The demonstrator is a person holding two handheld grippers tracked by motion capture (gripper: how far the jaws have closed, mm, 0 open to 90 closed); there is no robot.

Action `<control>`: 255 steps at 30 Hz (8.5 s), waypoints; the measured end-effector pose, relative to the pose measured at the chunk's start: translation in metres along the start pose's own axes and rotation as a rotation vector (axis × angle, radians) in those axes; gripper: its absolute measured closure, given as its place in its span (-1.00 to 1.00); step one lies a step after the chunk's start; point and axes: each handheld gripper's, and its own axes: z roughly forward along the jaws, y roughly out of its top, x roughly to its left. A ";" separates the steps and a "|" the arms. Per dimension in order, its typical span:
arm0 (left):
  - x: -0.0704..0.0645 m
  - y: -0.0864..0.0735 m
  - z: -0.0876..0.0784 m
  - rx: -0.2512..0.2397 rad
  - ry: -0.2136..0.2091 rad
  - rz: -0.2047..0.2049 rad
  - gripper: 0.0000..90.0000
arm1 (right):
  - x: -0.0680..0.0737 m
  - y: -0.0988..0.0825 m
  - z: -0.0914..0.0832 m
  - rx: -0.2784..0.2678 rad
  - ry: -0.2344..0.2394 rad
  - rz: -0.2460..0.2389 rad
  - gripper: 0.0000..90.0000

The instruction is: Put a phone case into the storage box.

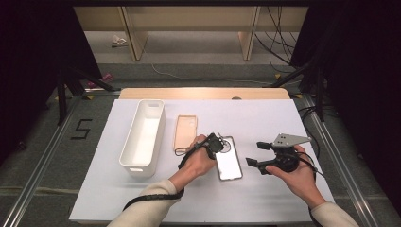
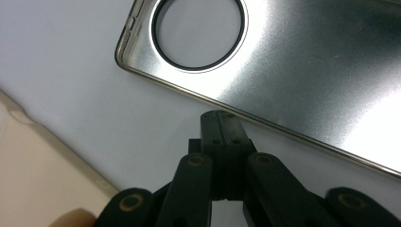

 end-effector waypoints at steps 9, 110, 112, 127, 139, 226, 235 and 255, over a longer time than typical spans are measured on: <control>-0.003 0.005 0.004 -0.037 0.006 0.018 0.99 | 0.000 -0.001 0.000 0.005 -0.003 -0.001 -0.54; -0.003 -0.158 -0.108 -0.596 0.005 -0.139 -1.00 | 0.068 0.032 0.108 0.897 0.191 -0.701 0.48; -0.003 -0.158 -0.108 -0.596 0.005 -0.140 -1.00 | 0.069 0.032 0.108 0.894 0.195 -0.698 0.55; -0.004 -0.157 -0.107 -0.592 -0.001 -0.131 -1.00 | 0.071 0.033 0.108 0.909 0.211 -0.679 0.79; -0.005 -0.157 -0.106 -0.593 -0.002 -0.128 -1.00 | 0.072 0.033 0.110 0.916 0.206 -0.696 0.93; 0.051 -0.144 -0.113 -0.638 0.052 -0.254 -0.82 | 0.051 0.037 0.059 0.271 0.243 -0.421 0.99; 0.060 -0.134 -0.106 -0.633 0.055 -0.271 -0.81 | 0.051 0.039 0.058 0.239 0.242 -0.419 0.99; 0.063 -0.130 -0.105 -0.641 0.050 -0.275 -0.80 | 0.059 0.044 0.061 0.197 0.270 -0.409 0.99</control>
